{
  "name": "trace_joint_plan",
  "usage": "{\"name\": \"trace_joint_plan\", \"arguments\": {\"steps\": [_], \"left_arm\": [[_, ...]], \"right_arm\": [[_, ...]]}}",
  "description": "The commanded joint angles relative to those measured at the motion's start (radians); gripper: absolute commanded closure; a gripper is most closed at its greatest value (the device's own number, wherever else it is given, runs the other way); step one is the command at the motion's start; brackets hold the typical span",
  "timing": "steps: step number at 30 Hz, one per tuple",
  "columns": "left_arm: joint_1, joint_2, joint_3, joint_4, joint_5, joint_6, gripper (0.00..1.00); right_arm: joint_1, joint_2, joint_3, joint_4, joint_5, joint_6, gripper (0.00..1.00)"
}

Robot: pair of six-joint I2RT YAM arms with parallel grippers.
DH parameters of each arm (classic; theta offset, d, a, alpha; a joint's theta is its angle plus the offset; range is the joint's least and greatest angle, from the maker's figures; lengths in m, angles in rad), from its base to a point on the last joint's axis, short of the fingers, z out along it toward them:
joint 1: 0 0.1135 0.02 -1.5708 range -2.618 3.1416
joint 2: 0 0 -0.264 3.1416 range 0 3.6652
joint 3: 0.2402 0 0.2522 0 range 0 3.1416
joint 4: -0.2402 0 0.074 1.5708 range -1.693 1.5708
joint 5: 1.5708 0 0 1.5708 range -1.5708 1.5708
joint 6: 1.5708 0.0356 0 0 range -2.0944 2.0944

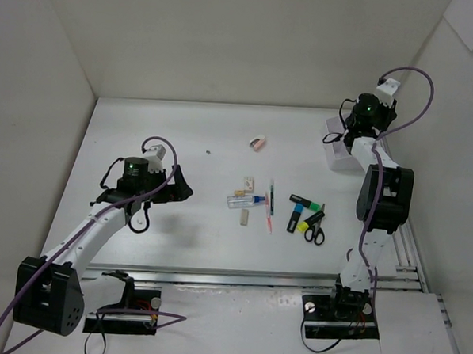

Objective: Sort the stationery into containers
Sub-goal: Place the pen in the storage box.

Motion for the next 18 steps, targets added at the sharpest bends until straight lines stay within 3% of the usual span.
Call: {"name": "trace_joint_plan", "arguments": {"steps": [1,12,15,18], "left_arm": [[0.006,-0.008,0.056,0.064,0.016,0.002,0.01],[0.006,0.011,0.062,0.052,0.011,-0.010,0.01],[0.006,-0.008,0.058,0.050,0.011,-0.010,0.01],[0.006,-0.040,0.039,0.047,0.011,-0.011,0.00]], "right_arm": [[-0.019,-0.001,0.088,0.139,0.019,-0.021,1.00],[-0.014,-0.010,-0.011,0.142,-0.059,-0.036,0.93],[-0.011,-0.062,-0.088,0.142,-0.084,-0.021,0.83],[-0.011,-0.104,-0.112,0.142,-0.084,-0.005,0.64]]}}
